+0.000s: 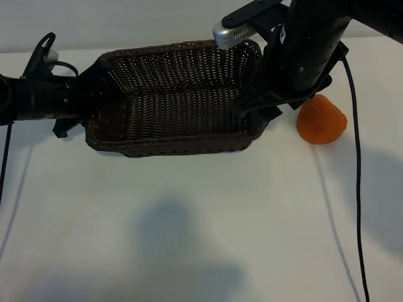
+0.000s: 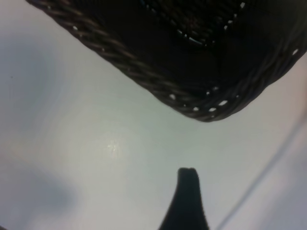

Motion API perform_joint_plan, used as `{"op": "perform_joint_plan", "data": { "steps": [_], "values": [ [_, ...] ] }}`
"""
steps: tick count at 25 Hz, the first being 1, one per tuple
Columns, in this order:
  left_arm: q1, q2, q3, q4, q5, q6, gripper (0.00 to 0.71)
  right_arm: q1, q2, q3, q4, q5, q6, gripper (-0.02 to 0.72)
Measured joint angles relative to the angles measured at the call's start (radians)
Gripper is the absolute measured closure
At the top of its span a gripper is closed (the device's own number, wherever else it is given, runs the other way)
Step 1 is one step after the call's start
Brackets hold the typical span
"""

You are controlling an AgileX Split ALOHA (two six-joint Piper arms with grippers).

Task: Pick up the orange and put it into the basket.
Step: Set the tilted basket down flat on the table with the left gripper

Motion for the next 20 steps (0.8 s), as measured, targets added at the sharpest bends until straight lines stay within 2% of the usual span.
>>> {"op": "perform_joint_plan", "data": {
  "steps": [18,20],
  "values": [
    [-0.006,0.005,-0.005,0.041,0.040,-0.027,0.293,0.000,0.000,0.000,0.001,0.000,0.000,0.133],
    [-0.006,0.005,-0.005,0.042,0.047,-0.028,0.266,0.000,0.000,0.000,0.002,0.000,0.000,0.133]
  ]
}}
